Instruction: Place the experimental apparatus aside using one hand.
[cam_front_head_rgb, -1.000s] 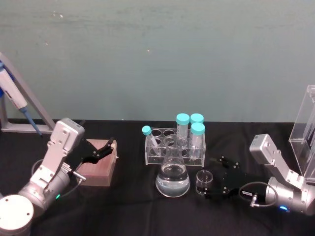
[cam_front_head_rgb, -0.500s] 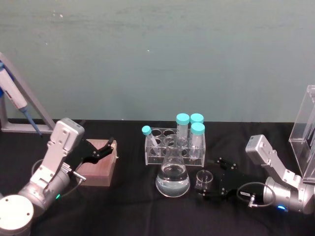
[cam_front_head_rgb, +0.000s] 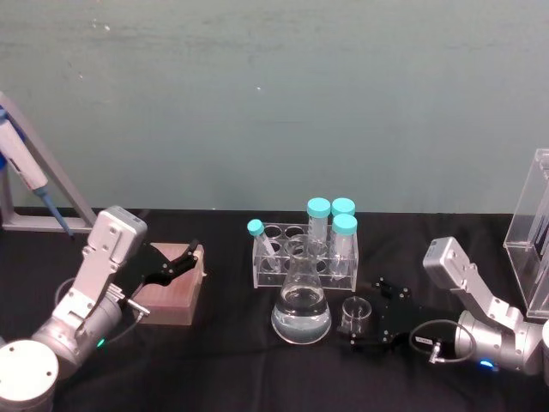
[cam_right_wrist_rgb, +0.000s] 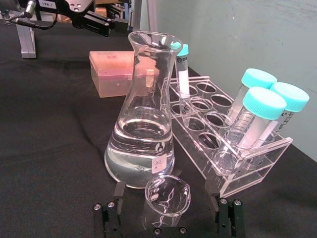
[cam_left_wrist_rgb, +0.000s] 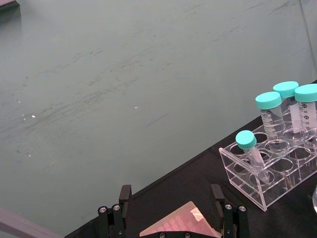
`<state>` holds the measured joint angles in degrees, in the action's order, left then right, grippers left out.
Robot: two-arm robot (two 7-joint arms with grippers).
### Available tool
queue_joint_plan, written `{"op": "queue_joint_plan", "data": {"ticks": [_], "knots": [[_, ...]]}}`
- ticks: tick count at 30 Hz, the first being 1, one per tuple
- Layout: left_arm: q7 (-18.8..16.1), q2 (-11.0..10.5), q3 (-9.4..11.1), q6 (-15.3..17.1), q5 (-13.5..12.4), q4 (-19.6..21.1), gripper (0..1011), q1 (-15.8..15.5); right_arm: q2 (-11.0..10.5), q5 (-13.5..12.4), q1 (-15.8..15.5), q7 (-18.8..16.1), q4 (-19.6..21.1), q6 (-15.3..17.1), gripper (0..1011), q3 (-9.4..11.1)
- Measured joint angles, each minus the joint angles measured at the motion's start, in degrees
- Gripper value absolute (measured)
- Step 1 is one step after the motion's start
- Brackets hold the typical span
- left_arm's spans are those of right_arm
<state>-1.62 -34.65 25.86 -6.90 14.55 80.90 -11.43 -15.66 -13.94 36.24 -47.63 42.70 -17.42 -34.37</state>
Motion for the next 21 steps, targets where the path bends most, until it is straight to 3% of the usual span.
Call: {"op": "queue_joint_plan", "data": {"ticks": [21], "knots": [[0.00, 0.00, 0.00, 0.00, 0.00, 0.00, 1000, 0.00, 0.96, 1.16, 0.58, 1.18, -1.81, -0.13, 1000, 0.26]]}}
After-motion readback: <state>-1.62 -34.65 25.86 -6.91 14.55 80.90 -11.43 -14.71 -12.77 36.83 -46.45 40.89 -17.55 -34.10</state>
